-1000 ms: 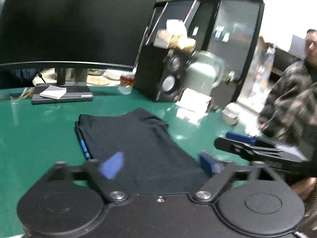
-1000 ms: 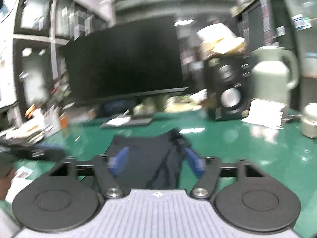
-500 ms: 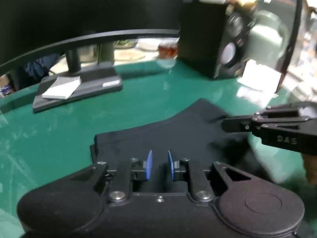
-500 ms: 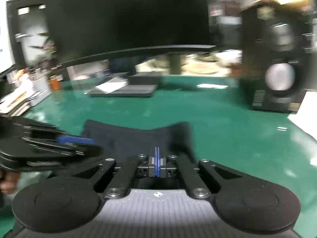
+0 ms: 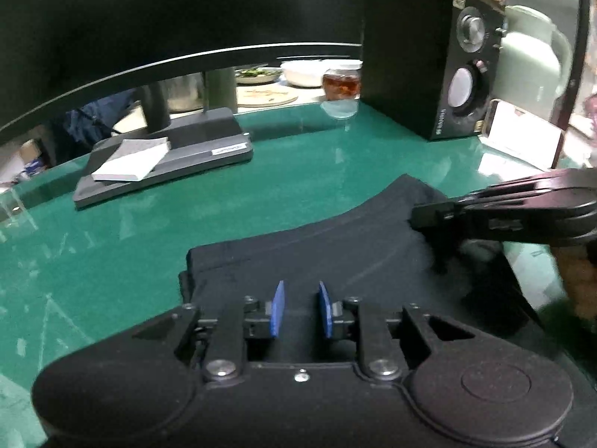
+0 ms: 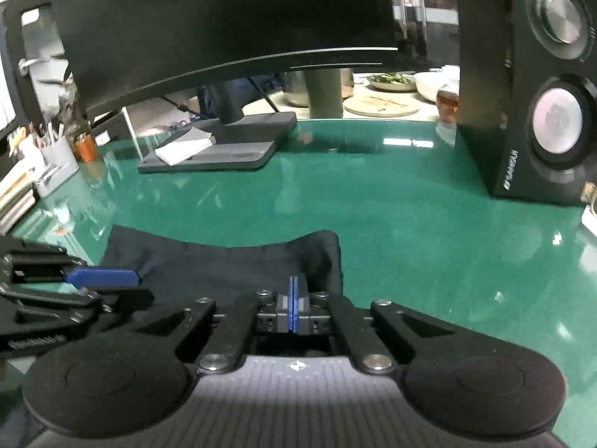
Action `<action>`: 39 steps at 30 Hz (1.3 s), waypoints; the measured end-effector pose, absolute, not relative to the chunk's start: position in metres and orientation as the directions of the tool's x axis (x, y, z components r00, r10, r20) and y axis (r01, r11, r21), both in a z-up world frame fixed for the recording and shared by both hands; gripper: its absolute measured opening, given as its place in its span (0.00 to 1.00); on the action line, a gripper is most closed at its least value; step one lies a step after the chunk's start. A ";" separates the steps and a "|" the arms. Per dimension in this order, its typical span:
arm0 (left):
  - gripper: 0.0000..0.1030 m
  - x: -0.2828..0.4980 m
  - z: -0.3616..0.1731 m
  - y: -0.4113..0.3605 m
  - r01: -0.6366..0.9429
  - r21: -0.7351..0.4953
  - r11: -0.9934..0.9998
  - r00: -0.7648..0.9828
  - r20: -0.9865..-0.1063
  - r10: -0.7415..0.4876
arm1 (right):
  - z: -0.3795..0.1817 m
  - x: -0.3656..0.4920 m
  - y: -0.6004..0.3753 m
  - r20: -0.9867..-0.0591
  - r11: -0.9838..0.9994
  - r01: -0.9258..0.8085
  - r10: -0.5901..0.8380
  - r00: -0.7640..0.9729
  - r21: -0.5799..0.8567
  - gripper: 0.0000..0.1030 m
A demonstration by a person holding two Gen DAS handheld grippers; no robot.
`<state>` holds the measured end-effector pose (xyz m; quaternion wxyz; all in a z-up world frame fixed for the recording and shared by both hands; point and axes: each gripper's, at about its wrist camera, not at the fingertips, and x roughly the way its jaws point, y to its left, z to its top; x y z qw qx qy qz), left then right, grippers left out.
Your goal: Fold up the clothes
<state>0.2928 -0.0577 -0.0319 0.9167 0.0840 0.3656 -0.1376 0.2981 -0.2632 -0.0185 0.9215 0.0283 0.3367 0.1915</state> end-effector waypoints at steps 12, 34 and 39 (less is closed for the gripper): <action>0.46 0.236 -0.028 -0.052 0.253 0.117 0.960 0.718 -0.688 -0.105 | 0.003 0.121 -0.239 -0.577 0.892 -0.452 0.377 0.724 0.016 0.14; 0.71 0.073 -0.023 -0.051 0.328 -0.050 0.944 0.765 -0.572 -0.296 | -0.001 0.018 -0.252 -0.516 0.996 -0.069 0.089 0.852 0.058 0.73; 0.86 0.061 -0.043 -0.065 0.289 0.008 0.957 0.795 -0.559 -0.236 | -0.005 -0.009 -0.265 -0.506 0.996 -0.013 0.056 0.861 0.087 0.85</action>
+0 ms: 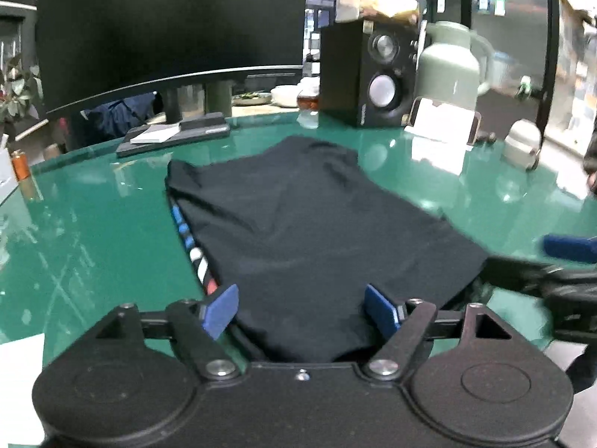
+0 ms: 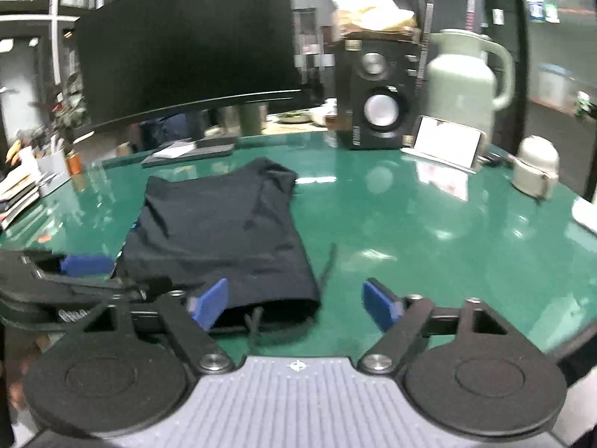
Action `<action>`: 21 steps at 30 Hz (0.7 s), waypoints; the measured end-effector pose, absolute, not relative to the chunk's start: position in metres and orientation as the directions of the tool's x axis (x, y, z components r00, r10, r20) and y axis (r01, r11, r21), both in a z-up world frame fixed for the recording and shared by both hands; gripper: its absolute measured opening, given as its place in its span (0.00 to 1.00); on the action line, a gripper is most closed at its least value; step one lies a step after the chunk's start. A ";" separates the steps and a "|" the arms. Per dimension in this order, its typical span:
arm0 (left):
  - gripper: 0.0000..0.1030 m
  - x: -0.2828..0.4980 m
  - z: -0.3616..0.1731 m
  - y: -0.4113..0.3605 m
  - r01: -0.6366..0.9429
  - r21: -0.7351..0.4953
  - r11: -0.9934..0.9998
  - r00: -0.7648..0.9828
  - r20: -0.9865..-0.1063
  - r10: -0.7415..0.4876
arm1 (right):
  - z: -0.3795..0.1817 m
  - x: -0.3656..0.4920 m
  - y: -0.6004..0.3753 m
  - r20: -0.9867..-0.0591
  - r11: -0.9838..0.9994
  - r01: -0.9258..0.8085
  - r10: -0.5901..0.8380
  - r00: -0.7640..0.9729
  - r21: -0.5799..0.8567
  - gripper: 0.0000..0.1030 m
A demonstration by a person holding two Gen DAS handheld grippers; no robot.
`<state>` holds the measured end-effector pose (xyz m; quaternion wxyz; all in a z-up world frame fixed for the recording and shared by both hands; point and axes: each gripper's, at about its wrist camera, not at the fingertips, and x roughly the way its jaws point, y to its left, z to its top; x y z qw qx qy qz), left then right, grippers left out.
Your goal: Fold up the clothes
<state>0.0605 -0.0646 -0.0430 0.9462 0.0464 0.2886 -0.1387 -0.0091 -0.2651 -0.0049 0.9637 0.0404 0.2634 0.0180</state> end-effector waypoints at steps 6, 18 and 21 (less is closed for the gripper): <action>0.87 0.064 -0.044 -0.027 0.112 0.018 0.994 0.799 -0.597 -0.079 | 0.002 -0.038 -0.260 -0.450 0.991 -0.049 0.101 0.887 0.125 0.99; 0.89 0.020 -0.031 -0.019 0.095 -0.030 0.995 0.827 -0.554 -0.096 | 0.017 -0.052 -0.228 -0.375 0.991 -0.075 0.112 0.920 0.110 1.00; 0.90 0.013 -0.034 -0.021 0.100 -0.024 0.995 0.826 -0.555 -0.096 | 0.013 -0.055 -0.225 -0.385 0.990 -0.081 0.121 0.915 0.119 1.00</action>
